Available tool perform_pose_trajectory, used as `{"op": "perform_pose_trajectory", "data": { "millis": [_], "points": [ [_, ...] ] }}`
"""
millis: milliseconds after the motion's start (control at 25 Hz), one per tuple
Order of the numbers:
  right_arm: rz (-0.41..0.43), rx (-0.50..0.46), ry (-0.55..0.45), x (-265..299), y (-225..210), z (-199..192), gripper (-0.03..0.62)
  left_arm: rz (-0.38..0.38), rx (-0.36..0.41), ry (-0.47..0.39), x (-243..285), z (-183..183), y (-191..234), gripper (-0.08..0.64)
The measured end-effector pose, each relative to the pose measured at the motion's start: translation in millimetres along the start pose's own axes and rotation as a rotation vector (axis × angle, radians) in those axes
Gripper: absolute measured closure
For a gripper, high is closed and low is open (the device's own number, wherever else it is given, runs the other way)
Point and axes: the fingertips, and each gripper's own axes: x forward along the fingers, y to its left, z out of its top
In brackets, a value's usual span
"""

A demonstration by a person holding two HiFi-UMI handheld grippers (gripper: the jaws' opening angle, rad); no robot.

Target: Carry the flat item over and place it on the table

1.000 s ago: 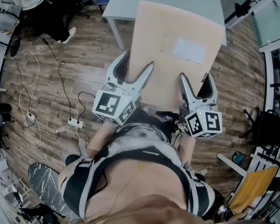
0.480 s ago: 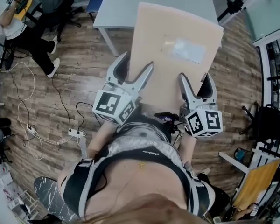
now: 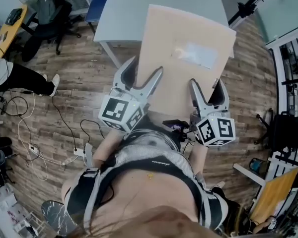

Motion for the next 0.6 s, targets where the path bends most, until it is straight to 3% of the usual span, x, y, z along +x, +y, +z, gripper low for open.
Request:
{"op": "perform_pose_trajectory", "data": {
  "millis": [600],
  "points": [
    [-0.008, 0.009, 0.032, 72, 15, -12, 0.198, 0.000, -0.020, 0.028, 30, 0, 70, 0.256]
  ]
}}
